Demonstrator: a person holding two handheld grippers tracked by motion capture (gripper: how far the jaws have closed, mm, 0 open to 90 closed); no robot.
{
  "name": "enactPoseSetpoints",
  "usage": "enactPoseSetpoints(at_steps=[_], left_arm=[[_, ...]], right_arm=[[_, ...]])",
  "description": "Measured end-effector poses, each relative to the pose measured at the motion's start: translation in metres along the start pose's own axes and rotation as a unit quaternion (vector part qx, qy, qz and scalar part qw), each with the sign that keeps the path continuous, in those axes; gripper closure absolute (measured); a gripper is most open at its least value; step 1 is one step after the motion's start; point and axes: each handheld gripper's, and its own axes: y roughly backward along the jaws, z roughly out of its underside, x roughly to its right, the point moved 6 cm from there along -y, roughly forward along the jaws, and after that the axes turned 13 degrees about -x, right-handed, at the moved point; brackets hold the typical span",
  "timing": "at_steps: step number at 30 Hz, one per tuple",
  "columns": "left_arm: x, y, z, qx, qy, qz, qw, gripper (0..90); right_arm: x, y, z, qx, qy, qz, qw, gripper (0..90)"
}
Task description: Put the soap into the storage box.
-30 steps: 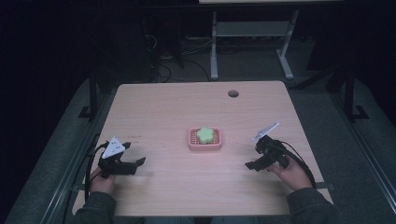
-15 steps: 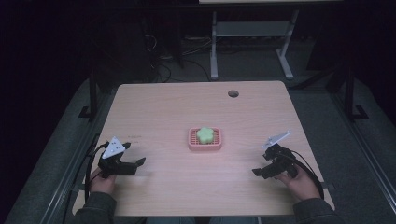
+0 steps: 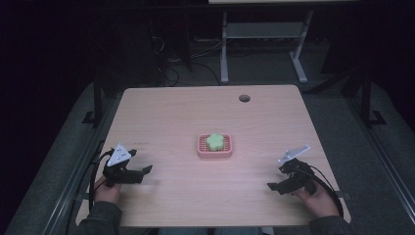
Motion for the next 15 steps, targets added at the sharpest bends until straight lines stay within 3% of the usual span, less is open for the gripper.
enactPoseSetpoints(at_steps=[6,8,15], left_arm=[[0.000,0.000,0.000,0.000,-0.001,0.001,1.0000,14.4],[-0.001,0.001,0.001,-0.007,-0.012,-0.002,0.9999,14.4],[0.000,0.000,-0.001,0.001,-0.003,-0.001,1.0000,14.4]], right_arm=[[-0.004,0.003,0.006,0.014,-0.004,0.011,0.9998,19.0],[-0.007,0.004,0.009,0.017,-0.003,0.019,0.9997,18.6],[-0.009,0.009,0.017,0.039,-0.014,0.023,0.9989,18.2]])
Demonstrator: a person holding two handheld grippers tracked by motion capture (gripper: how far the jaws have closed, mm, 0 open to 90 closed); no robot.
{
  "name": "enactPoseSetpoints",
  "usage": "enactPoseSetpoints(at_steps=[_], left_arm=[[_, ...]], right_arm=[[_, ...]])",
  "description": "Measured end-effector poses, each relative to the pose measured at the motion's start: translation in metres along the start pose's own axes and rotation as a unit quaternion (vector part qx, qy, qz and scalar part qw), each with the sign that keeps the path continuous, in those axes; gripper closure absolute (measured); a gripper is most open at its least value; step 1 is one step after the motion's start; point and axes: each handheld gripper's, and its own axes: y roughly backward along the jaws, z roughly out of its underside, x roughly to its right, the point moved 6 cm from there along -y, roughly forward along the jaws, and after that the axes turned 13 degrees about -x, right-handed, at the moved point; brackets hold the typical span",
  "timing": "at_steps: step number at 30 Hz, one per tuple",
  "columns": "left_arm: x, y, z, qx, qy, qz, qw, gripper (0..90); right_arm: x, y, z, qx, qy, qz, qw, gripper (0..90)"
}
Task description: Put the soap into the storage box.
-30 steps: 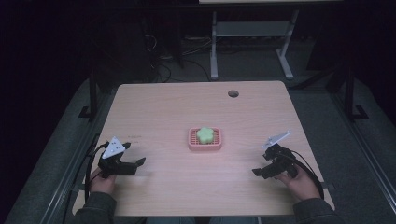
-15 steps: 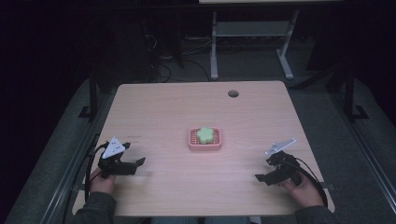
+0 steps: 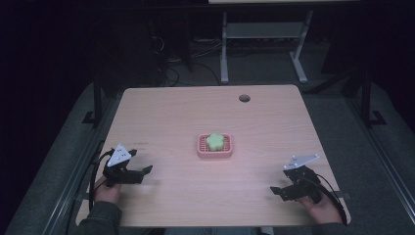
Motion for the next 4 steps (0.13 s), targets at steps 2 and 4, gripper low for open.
enactPoseSetpoints(at_steps=[2,4], left_arm=[[-0.0014,-0.0001,0.0006,-0.004,-0.006,-0.002,1.0000,14.4],[-0.0016,-0.0007,0.0006,-0.006,-0.009,-0.004,0.9999,14.4]], right_arm=[[0.0008,-0.0023,0.0004,0.002,0.001,0.003,1.0000,17.7],[0.0006,-0.0032,-0.0002,0.004,0.002,0.004,1.0000,17.8]])
